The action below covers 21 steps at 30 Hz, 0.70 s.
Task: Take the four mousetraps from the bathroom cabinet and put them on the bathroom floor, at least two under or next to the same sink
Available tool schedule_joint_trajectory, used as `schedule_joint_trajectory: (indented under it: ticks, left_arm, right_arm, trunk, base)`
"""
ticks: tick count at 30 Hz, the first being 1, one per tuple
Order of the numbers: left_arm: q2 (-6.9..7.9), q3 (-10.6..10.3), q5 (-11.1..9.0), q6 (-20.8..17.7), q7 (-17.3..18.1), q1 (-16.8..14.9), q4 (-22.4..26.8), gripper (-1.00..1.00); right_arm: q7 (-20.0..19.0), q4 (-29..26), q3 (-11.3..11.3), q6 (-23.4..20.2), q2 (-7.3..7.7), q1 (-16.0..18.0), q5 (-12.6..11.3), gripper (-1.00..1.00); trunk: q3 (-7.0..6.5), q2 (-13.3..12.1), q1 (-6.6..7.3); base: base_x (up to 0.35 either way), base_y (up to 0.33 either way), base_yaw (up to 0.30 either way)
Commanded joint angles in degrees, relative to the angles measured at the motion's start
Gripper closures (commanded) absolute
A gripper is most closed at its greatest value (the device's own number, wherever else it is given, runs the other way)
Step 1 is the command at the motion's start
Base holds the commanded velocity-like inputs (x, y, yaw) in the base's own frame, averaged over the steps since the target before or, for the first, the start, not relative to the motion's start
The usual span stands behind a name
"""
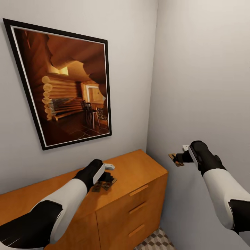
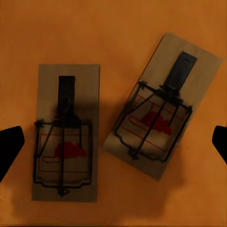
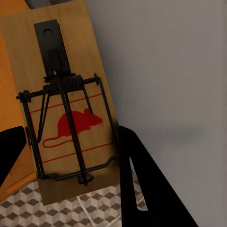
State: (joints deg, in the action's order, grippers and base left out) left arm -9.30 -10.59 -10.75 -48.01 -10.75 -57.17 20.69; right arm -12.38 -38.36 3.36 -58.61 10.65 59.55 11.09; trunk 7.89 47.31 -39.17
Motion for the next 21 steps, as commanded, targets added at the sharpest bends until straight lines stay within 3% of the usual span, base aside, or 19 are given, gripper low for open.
schedule_joint_trajectory:
  ticks: [1,12,21]
  left_arm:
    - [0.13,-0.41,-0.63,-0.18,-0.41,-0.05,-0.10,-1.00]
    - [3.14,-0.39,-0.86,0.00,-0.36,-0.05,-1.65,-1.00]
    - [3.20,-0.39,-1.01,-0.02,-0.33,-0.05,-1.72,-1.00]
  right_arm:
    - [-0.54,-0.06,0.16,-0.19,-0.02,0.04,0.60,1.00]
    - [-0.54,-0.05,0.16,-0.13,-0.02,0.04,0.60,1.00]
    - [-0.54,-0.05,0.15,-0.11,-0.02,0.04,0.60,1.00]
  trunk:
    - [0.10,0.07,-0.01]
    - [0.10,0.07,-0.01]
    - [0.10,0.07,-0.01]
  base:
    - [0.000,0.000,0.000]
    - [0.000,0.000,0.000]
    - [0.000,0.000,0.000]
